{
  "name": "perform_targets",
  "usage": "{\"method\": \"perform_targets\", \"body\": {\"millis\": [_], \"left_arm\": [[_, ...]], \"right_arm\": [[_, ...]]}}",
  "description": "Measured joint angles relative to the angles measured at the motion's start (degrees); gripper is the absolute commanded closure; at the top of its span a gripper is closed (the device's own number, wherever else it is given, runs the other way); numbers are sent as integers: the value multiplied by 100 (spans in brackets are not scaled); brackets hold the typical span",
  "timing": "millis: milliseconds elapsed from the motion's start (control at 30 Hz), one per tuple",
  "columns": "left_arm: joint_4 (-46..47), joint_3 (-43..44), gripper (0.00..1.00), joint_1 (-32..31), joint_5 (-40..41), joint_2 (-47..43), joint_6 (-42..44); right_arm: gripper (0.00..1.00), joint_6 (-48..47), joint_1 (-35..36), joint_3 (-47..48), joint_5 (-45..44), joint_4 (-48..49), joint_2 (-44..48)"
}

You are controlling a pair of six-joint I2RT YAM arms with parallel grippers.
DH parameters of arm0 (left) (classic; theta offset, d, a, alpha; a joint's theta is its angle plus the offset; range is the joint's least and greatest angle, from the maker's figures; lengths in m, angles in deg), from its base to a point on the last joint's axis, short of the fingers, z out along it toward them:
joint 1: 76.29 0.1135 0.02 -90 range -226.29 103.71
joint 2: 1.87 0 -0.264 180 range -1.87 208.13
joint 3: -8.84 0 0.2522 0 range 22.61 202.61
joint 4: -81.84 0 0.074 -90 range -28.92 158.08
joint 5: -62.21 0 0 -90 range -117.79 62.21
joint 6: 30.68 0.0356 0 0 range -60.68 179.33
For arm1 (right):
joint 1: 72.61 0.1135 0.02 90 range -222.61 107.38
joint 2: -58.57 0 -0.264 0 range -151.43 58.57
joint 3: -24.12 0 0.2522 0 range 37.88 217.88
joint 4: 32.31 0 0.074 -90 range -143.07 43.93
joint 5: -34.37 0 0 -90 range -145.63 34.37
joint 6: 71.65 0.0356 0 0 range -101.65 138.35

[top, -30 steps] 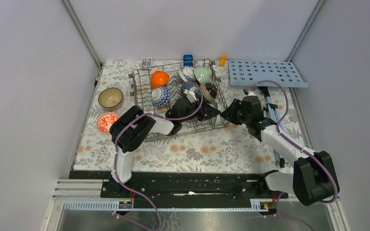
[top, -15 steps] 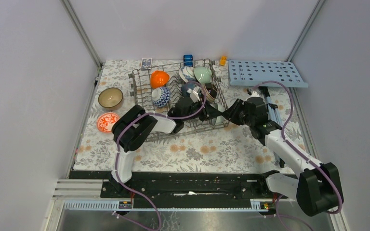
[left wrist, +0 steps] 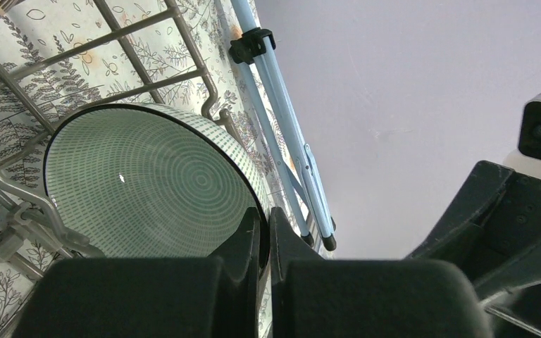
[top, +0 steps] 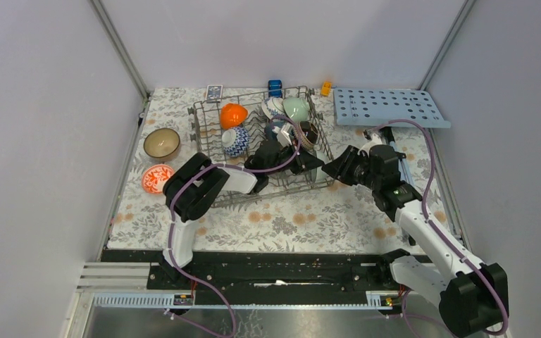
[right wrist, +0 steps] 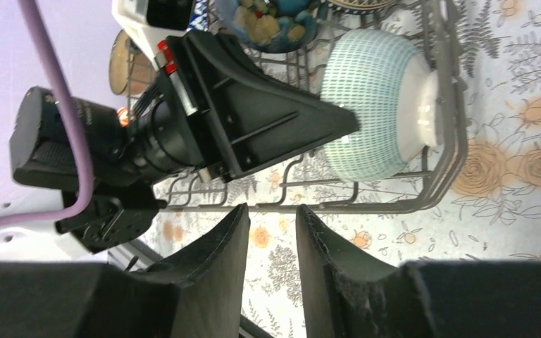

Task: Unload the bowls from the dish rack
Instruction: Pick up the bowl from the dish rack.

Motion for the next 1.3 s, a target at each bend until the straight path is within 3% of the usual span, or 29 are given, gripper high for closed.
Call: {"method": "perform_targets", "body": {"millis": [767, 1033, 1167, 1300], "left_arm": [[470, -70, 100, 251, -767, -57, -269], [557, -81, 100, 339, -929, -483, -317], [516, -81, 100, 363, -984, -780, -280], [153, -81, 100, 376, -992, -1239, -48]], "right_arm": [[58, -2, 0, -188, 1349, 225, 1062], [57, 0, 0, -219, 1687, 448, 1270], [50, 0, 0, -216, 1790, 479, 1408], [37, -15, 0, -70, 1893, 378, 1534]]}}
